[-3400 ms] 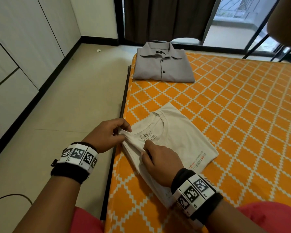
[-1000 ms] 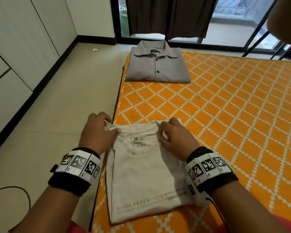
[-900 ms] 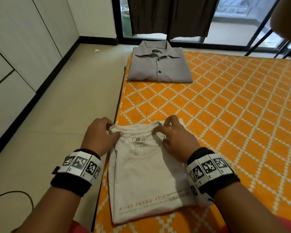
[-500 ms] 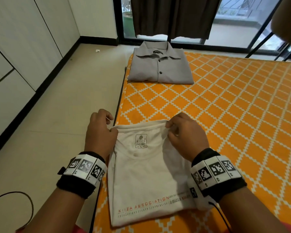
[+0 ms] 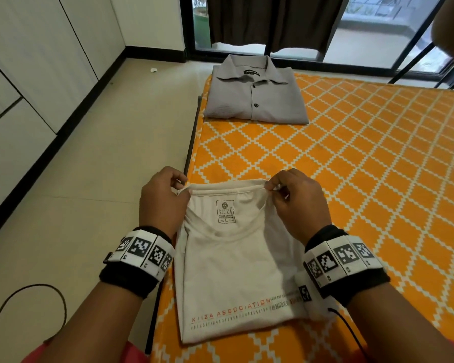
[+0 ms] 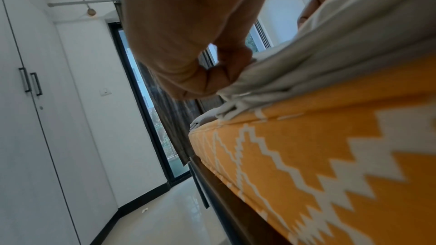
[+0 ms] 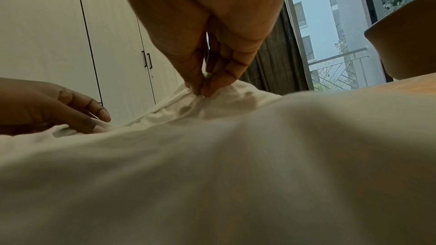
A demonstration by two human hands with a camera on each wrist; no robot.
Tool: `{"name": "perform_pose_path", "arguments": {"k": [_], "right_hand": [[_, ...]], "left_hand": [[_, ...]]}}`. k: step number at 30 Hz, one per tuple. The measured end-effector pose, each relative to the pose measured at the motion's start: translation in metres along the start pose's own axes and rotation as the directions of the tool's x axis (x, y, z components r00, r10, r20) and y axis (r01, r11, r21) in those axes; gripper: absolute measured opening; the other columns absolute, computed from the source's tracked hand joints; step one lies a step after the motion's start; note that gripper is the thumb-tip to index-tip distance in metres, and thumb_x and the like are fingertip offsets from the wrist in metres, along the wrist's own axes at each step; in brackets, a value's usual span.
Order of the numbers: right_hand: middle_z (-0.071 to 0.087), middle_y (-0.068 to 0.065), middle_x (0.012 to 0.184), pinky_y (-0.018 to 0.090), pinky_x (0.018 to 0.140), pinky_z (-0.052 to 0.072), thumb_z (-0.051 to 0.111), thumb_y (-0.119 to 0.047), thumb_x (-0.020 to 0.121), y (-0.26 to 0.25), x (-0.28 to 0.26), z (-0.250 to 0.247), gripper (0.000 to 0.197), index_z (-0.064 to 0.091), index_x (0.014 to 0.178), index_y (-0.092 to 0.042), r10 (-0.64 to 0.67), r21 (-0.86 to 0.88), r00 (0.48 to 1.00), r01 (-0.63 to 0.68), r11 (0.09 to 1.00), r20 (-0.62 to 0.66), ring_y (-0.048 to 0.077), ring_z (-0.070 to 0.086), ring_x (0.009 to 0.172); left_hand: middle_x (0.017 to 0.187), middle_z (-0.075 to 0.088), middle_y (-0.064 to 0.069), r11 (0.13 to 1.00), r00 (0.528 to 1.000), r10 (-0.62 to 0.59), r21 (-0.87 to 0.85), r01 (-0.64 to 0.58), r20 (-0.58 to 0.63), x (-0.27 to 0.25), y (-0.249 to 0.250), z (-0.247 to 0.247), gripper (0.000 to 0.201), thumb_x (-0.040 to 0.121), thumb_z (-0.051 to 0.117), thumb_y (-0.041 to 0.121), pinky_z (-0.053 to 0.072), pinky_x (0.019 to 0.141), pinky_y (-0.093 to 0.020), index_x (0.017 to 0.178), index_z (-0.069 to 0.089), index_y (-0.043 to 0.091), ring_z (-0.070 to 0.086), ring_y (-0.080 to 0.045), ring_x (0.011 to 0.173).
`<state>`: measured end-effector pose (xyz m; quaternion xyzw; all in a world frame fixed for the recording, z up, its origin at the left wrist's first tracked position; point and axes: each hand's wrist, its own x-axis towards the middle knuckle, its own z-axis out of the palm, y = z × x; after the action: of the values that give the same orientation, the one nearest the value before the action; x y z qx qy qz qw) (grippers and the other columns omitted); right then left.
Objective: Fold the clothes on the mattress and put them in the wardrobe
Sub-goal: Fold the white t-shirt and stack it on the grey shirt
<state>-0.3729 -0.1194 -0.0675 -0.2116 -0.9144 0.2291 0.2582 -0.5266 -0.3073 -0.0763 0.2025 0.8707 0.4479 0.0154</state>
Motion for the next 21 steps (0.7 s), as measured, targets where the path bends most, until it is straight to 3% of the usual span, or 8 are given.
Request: {"name": "perform_pose_path", "arguments": {"k": [3, 6, 7, 9, 12, 15, 18, 21], "right_hand": [[0.062, 0.003, 0.095, 0.037, 0.066, 0.053, 0.06, 0.007, 0.081, -0.001, -0.003, 0.004, 0.022, 0.07, 0.09, -0.011, -0.027, 0.031, 0.999, 0.025, 0.999, 0.044, 0.018, 0.058, 0.077], [0.059, 0.005, 0.113, 0.034, 0.071, 0.053, 0.061, 0.008, 0.08, 0.0, -0.003, 0.002, 0.03, 0.071, 0.101, -0.011, -0.003, 0.011, 0.997, 0.002, 1.0, 0.081, 0.023, 0.061, 0.093], [0.058, 0.003, 0.111, 0.03, 0.07, 0.049, 0.062, 0.006, 0.08, 0.001, -0.003, 0.0, 0.029, 0.071, 0.1, -0.013, 0.0, -0.009, 0.997, 0.0, 1.0, 0.076, 0.023, 0.06, 0.094], [0.059, -0.002, 0.101, 0.023, 0.069, 0.038, 0.065, 0.0, 0.081, 0.001, -0.002, -0.005, 0.022, 0.071, 0.095, -0.017, -0.003, -0.028, 0.997, 0.005, 1.0, 0.076, 0.02, 0.057, 0.09], [0.058, -0.006, 0.094, 0.021, 0.066, 0.036, 0.07, -0.015, 0.085, -0.02, -0.004, -0.007, 0.011, 0.07, 0.095, -0.021, -0.061, 0.068, 0.971, 0.046, 0.997, 0.233, 0.012, 0.054, 0.077], [0.061, -0.006, 0.098, 0.021, 0.069, 0.04, 0.066, -0.037, 0.089, -0.052, -0.011, 0.004, 0.023, 0.069, 0.104, -0.02, -0.117, 0.148, 0.865, 0.05, 0.988, 0.487, 0.006, 0.05, 0.078], [0.061, -0.005, 0.096, 0.026, 0.072, 0.044, 0.06, -0.047, 0.091, -0.069, -0.021, 0.016, 0.032, 0.064, 0.109, -0.021, -0.099, 0.072, 0.766, 0.068, 0.995, 0.635, 0.009, 0.051, 0.082], [0.059, -0.004, 0.095, 0.024, 0.066, 0.036, 0.056, -0.035, 0.095, -0.071, -0.025, 0.019, 0.018, 0.061, 0.101, -0.018, -0.11, 0.077, 0.766, 0.079, 0.994, 0.633, 0.01, 0.048, 0.079]], "left_hand": [[0.087, 0.062, 0.001, 1.0, 1.0, 0.011, 0.006, -0.011, 0.011, -0.001, -0.003, 0.002, 0.022, 0.081, 0.069, 0.002, 0.041, 0.061, -0.016, 0.089, 0.06, 0.02, 0.055, -0.012, 0.066], [0.095, 0.064, 0.003, 0.981, 0.995, -0.1, -0.17, 0.096, -0.012, 0.008, -0.004, -0.008, 0.02, 0.085, 0.066, 0.003, 0.057, 0.07, -0.035, 0.097, 0.061, 0.018, 0.063, -0.015, 0.07], [0.098, 0.065, 0.001, 0.955, 0.986, -0.157, -0.266, 0.135, -0.063, 0.013, -0.005, -0.017, 0.019, 0.086, 0.064, 0.003, 0.059, 0.07, -0.04, 0.099, 0.062, 0.017, 0.064, -0.014, 0.071], [0.099, 0.064, -0.005, 0.898, 0.961, -0.245, -0.404, 0.176, -0.127, 0.025, -0.006, -0.039, 0.016, 0.089, 0.062, 0.004, 0.06, 0.062, -0.036, 0.101, 0.064, 0.014, 0.066, -0.016, 0.074], [0.089, 0.064, -0.012, 0.883, 0.953, -0.281, -0.359, 0.304, 0.115, 0.025, -0.008, -0.055, 0.015, 0.089, 0.06, -0.004, 0.057, 0.052, -0.026, 0.099, 0.066, 0.007, 0.066, -0.019, 0.069], [0.09, 0.068, -0.011, 0.906, 0.861, -0.279, -0.181, 0.383, 0.426, 0.013, -0.009, -0.043, 0.021, 0.084, 0.069, -0.003, 0.055, 0.053, -0.025, 0.102, 0.068, 0.007, 0.067, -0.017, 0.072], [0.091, 0.067, -0.011, 0.903, 0.855, -0.243, -0.214, 0.372, 0.459, 0.014, -0.004, -0.036, 0.02, 0.083, 0.074, 0.008, 0.054, 0.053, -0.022, 0.102, 0.07, 0.011, 0.068, -0.011, 0.069], [0.087, 0.067, -0.009, 0.94, 0.876, -0.212, -0.156, 0.305, 0.434, 0.016, -0.003, -0.032, 0.014, 0.084, 0.074, 0.011, 0.052, 0.049, -0.02, 0.097, 0.071, 0.009, 0.065, -0.007, 0.062]]}}
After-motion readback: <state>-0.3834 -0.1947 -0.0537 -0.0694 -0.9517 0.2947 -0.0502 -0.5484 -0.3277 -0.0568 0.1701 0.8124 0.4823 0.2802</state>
